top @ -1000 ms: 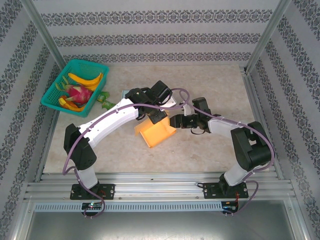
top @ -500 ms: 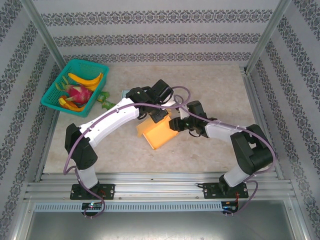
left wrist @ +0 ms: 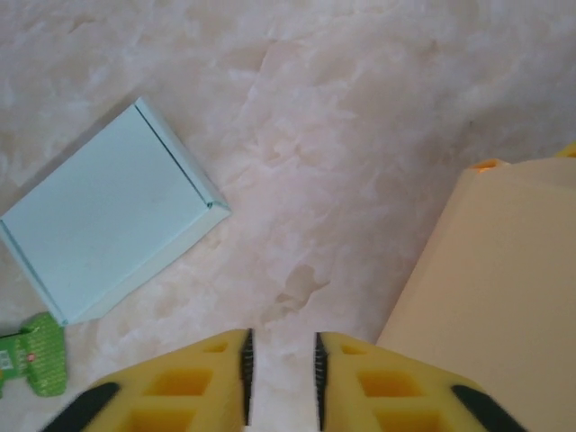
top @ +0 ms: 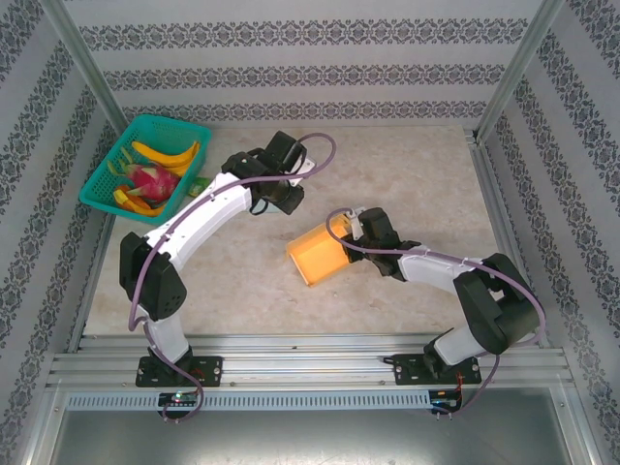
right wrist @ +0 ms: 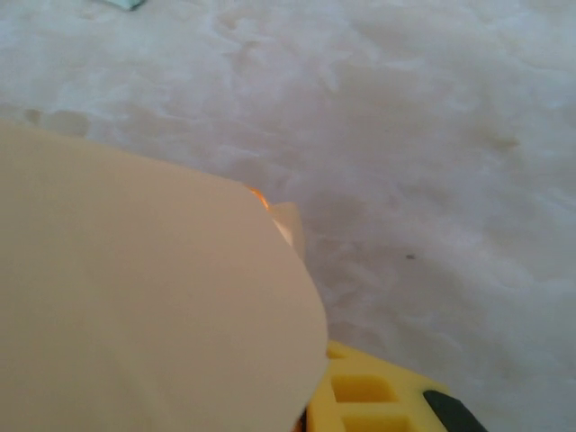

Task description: Fold the paper box

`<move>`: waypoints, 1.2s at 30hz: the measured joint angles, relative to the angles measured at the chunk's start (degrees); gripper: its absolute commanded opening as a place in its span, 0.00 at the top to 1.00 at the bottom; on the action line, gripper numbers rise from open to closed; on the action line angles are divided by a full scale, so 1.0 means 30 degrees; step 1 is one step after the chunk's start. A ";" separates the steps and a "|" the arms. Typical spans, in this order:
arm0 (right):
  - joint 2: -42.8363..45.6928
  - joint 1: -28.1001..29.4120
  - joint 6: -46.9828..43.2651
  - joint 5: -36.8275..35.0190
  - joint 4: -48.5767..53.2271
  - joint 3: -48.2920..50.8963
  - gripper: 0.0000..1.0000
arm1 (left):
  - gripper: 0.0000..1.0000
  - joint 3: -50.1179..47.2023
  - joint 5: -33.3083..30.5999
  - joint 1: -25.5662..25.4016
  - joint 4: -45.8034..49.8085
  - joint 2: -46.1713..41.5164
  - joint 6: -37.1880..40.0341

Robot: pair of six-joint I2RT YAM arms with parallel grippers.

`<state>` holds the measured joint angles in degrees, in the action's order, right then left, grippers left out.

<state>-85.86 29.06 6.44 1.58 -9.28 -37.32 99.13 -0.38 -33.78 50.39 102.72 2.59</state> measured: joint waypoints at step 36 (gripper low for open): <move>-0.0991 -0.2157 0.2288 0.4670 0.0423 -0.0153 0.86 | 0.59 -1.8353 -0.1625 -0.2943 -2.2389 -0.5763 -0.3315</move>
<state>-88.84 22.59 13.30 15.59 -8.01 -37.78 44.07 -5.26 -42.61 -16.78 85.43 -7.35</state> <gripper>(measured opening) 0.135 0.631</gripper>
